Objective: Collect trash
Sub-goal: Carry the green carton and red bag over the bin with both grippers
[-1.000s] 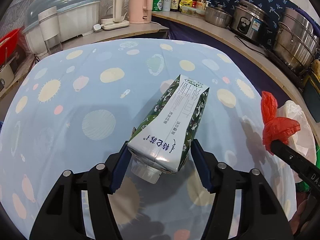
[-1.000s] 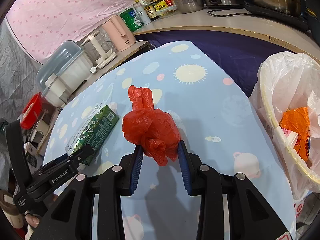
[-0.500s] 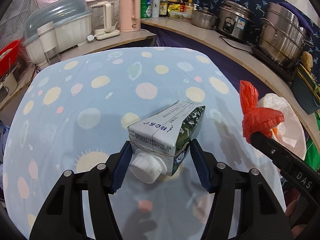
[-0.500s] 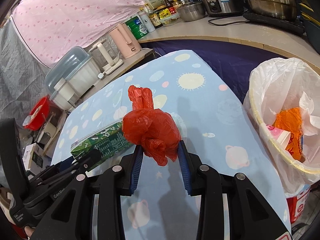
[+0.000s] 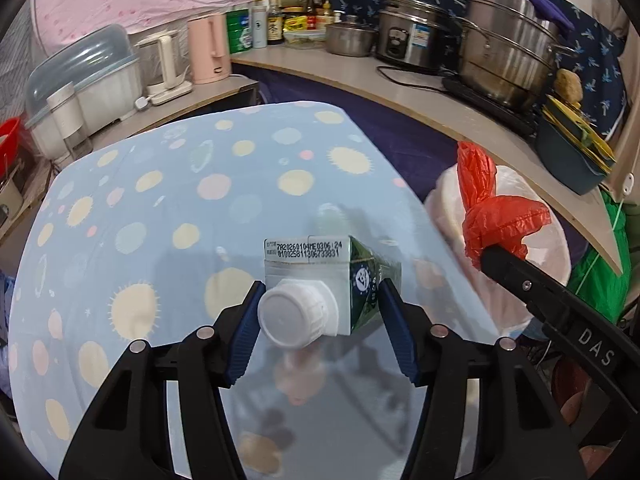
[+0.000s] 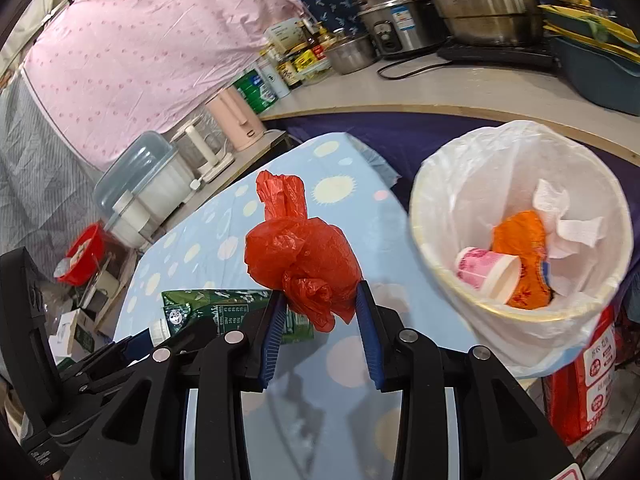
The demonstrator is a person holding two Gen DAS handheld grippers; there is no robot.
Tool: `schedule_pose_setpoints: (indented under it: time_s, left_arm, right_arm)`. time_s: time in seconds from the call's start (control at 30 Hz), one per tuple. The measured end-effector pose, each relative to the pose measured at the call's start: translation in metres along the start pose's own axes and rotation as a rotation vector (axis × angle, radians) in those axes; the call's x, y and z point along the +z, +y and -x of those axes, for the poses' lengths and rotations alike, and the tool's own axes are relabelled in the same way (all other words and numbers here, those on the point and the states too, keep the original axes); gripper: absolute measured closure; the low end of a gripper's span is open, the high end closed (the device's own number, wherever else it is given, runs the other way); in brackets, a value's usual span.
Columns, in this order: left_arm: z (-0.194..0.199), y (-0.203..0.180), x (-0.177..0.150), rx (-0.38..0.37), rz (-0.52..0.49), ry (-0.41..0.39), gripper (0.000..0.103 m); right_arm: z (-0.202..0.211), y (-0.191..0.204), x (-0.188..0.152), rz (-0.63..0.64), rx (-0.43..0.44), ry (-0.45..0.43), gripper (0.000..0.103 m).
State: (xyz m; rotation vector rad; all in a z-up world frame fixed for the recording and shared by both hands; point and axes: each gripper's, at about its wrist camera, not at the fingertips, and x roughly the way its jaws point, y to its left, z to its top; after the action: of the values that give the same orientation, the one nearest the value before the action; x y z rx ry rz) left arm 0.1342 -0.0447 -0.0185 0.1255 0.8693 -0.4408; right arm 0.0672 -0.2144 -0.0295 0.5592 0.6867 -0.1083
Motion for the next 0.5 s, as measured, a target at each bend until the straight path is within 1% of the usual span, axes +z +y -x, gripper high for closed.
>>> schedule_pose_setpoints:
  time_s: [0.3,0.5]
  left_arm:
    - [0.01,-0.067,0.005,-0.054,-0.069,-0.017,0.05]
    - [0.014,-0.104,0.017,-0.085,-0.104,-0.042,0.05]
  right_arm:
    - [0.042,-0.056,0.006,-0.062,-0.047,-0.056,0.069]
    - [0.06,-0.084,0.011,-0.096,-0.072,-0.089,0.069]
